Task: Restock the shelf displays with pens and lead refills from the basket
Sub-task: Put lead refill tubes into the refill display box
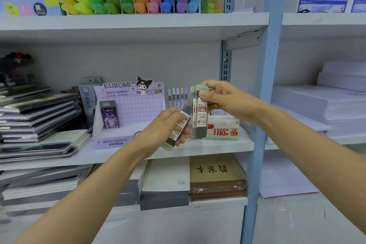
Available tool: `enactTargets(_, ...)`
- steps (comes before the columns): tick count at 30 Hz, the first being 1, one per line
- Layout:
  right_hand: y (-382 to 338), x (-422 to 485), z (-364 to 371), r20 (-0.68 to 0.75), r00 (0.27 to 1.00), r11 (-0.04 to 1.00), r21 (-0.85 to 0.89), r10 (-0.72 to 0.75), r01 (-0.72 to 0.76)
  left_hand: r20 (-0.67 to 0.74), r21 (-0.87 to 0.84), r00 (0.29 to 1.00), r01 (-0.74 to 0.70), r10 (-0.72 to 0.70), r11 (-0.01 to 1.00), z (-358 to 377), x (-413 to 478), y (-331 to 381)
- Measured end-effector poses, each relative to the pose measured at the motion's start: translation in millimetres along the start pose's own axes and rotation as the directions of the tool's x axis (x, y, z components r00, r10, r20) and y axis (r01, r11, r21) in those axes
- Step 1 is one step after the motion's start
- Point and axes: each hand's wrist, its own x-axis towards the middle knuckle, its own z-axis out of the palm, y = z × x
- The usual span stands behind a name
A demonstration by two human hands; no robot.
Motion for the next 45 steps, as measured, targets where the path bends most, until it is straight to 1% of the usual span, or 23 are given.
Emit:
enactTargets(2,4,-1,-2,-0.04,0.999,1.0,-0.007,0.001,-0.001,0.069,0.045,0.998,0.006,-0.009,0.999,-6,0,2)
enactTargets(4,6,-1,-3,-0.148,0.989,1.0,0.028,-0.004,0.008,0.078,0.085,0.997,-0.01,0.004,0.996,-12,1,3)
enactTargets(5,7,-1,-4,-0.215,0.977,0.998,0.061,-0.008,0.021,0.034,0.049,0.999,-0.011,0.01,0.999,-15,2,3)
enactTargets(7,9,-2,-6,-0.301,0.954,0.994,0.099,-0.006,0.037,-0.142,-0.134,0.99,-0.021,0.002,0.991,-20,6,3)
enactTargets(8,10,-3,-7,-0.3,0.954,0.995,0.097,0.003,0.027,-0.252,-0.238,0.968,-0.059,-0.003,0.969,-22,9,3)
enactTargets(10,13,-6,-3,-0.24,0.97,0.997,0.08,0.03,-0.011,-0.433,-0.347,0.901,-0.183,0.016,0.92,-22,16,4)
enactTargets(11,14,-7,-1,-0.205,0.978,0.997,0.074,0.039,-0.025,-0.484,-0.382,0.875,-0.238,0.026,0.893,-19,20,4)
enactTargets(13,16,-7,1,-0.185,0.982,0.997,0.075,0.037,-0.024,-0.524,-0.448,0.851,-0.298,0.023,0.843,-11,28,6)
enactTargets(14,16,-6,-2,-0.214,0.976,0.996,0.088,0.025,-0.006,-0.537,-0.446,0.843,-0.327,0.043,0.833,-7,32,7)
enactTargets(15,15,-5,-6,-0.277,0.961,0.994,0.103,0.003,0.027,-0.55,-0.415,0.831,-0.36,0.084,0.836,-5,36,7)
enactTargets(17,13,-1,-22,-0.455,0.889,0.987,0.11,-0.051,0.113,-0.569,-0.335,0.805,-0.415,0.17,0.846,-5,44,8)
enactTargets(19,13,4,-37,-0.594,0.799,0.987,0.048,-0.094,0.152,-0.571,-0.283,0.803,-0.389,0.172,0.877,-7,51,6)
enactTargets(20,15,7,-42,-0.627,0.771,0.991,-0.006,-0.109,0.136,-0.56,-0.234,0.81,-0.354,0.172,0.906,-7,54,4)
enactTargets(21,19,10,-44,-0.641,0.759,0.993,-0.057,-0.117,0.104,-0.532,-0.149,0.825,-0.311,0.189,0.939,-7,56,1)
enactTargets(23,29,17,-41,-0.638,0.761,0.989,-0.141,-0.117,0.034,-0.43,0.02,0.877,-0.229,0.216,0.973,-4,60,-9)
enactTargets(25,42,23,-35,-0.62,0.776,0.973,-0.227,-0.118,-0.033,-0.354,0.096,0.915,-0.17,0.193,0.981,1,62,-16)
enactTargets(28,58,32,-25,-0.576,0.804,0.943,-0.327,-0.148,-0.061,-0.326,0.179,0.927,-0.131,0.185,0.975,2,63,-24)
enactTargets(30,65,38,-22,-0.553,0.812,0.912,-0.404,-0.186,-0.067,-0.318,0.228,0.926,-0.133,0.203,0.964,-1,62,-26)
enactTargets(32,70,43,-22,-0.538,0.82,0.89,-0.449,-0.195,-0.083,-0.31,0.243,0.927,-0.138,0.212,0.96,-3,61,-25)
enactTargets(36,75,51,-26,-0.515,0.839,0.866,-0.486,-0.174,-0.118,-0.308,0.239,0.929,-0.134,0.206,0.962,-4,61,-24)
enactTargets(39,72,56,-30,-0.463,0.874,0.848,-0.513,-0.145,-0.132,-0.311,0.248,0.928,-0.128,0.205,0.96,-4,61,-23)
enactTargets(43,68,56,-37,-0.421,0.904,0.888,-0.44,-0.073,-0.134,-0.298,0.252,0.932,-0.131,0.206,0.959,-5,60,-21)
enactTargets(45,67,54,-38,-0.36,0.933,0.907,-0.401,-0.024,-0.131,-0.301,0.261,0.93,-0.134,0.212,0.956,-5,60,-20)
